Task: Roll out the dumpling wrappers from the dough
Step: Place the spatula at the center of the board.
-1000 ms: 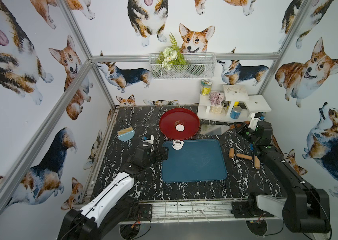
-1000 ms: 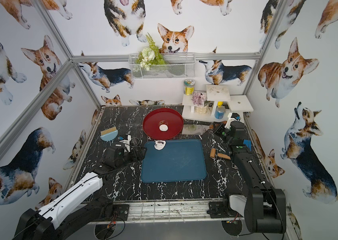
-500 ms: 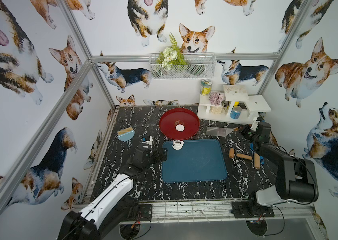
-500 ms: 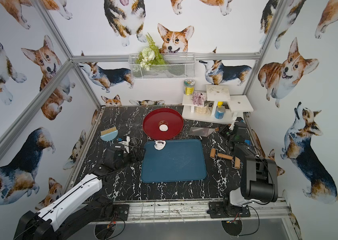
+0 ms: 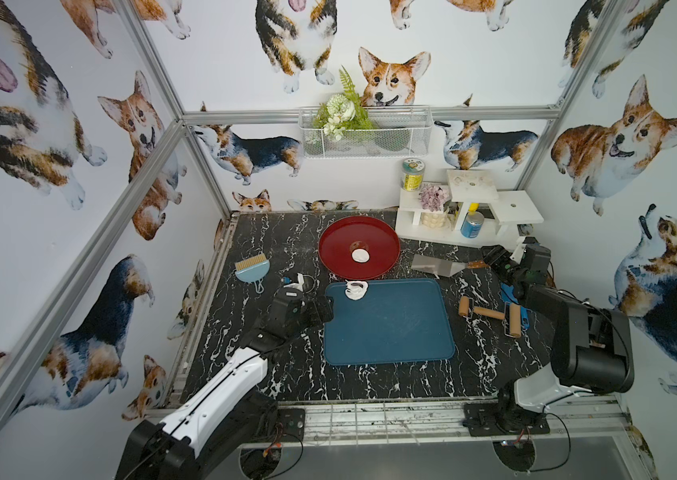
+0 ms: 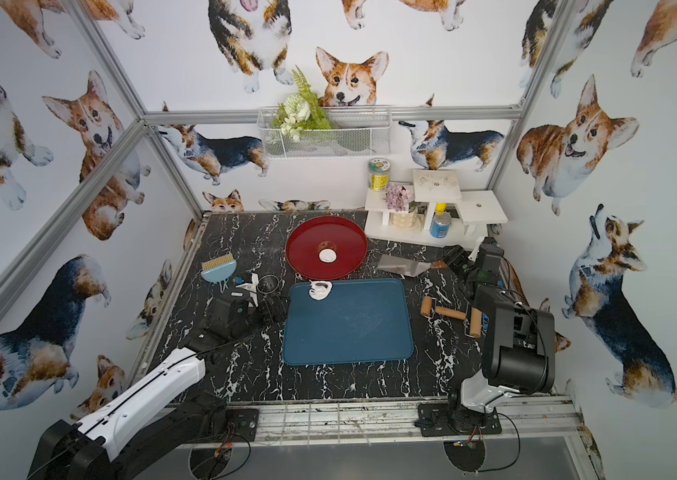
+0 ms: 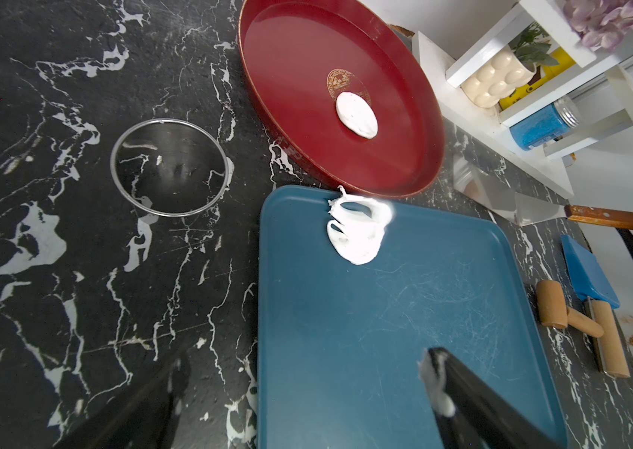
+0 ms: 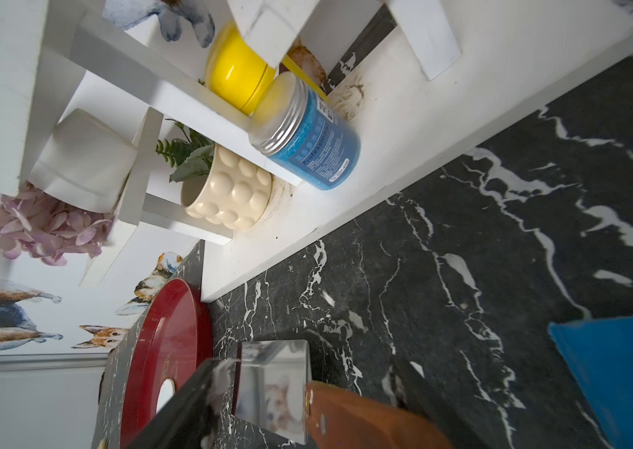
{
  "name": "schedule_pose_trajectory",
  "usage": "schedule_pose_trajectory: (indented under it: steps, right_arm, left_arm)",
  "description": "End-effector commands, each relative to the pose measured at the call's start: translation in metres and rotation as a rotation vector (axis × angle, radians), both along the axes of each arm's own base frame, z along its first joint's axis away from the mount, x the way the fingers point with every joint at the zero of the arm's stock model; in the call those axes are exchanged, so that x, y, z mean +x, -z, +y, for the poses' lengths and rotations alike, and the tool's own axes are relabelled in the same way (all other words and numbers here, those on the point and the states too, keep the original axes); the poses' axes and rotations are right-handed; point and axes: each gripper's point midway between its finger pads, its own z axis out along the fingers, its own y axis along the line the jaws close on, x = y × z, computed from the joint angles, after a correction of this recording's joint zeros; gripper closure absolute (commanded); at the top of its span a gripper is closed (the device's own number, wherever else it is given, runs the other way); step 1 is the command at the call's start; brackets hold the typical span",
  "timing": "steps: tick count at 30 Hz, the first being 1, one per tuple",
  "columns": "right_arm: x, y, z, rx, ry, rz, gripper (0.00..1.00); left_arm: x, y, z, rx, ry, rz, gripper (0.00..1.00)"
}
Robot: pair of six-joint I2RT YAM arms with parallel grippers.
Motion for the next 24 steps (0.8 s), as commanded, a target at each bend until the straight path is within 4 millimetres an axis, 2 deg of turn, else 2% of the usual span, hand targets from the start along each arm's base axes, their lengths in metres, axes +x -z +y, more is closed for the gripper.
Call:
schedule_pose_trajectory:
  steps: [1, 9, 13, 14, 16, 18, 21, 24]
  right_arm:
    - [-0.014, 0.003, -0.016, -0.054, 0.048, 0.046, 0.26]
    - [-0.045, -0.020, -0.028, -0.178, 0.115, 0.065, 0.23]
    - [-0.056, -0.043, -0.023, -0.206, 0.105, 0.026, 0.23]
    - [-0.058, -0.050, -0.017, -0.201, 0.084, 0.004, 0.22]
    - [-0.062, -0.063, -0.004, -0.181, 0.033, -0.044, 0.14]
    - [-0.067, -0.079, 0.015, -0.161, -0.038, -0.102, 0.00]
    - [-0.074, -0.087, 0.051, -0.144, -0.153, -0.161, 0.00]
    - [-0.080, -0.091, 0.088, -0.177, -0.251, -0.225, 0.00]
  left_arm:
    - [0.009, -0.009, 0.002, 0.012, -0.012, -0.039, 0.00]
    - [0.031, -0.030, 0.020, 0.075, -0.085, -0.116, 0.00]
    - [0.040, -0.043, 0.032, 0.096, -0.127, -0.163, 0.00]
    - [0.041, -0.046, 0.035, 0.104, -0.140, -0.180, 0.00]
    - [0.042, -0.051, 0.043, 0.125, -0.166, -0.214, 0.00]
    - [0.041, -0.058, 0.047, 0.152, -0.169, -0.268, 0.00]
    - [0.039, -0.075, 0.049, 0.178, -0.148, -0.389, 0.00]
    - [0.036, -0.088, 0.068, 0.231, -0.234, -0.481, 0.00]
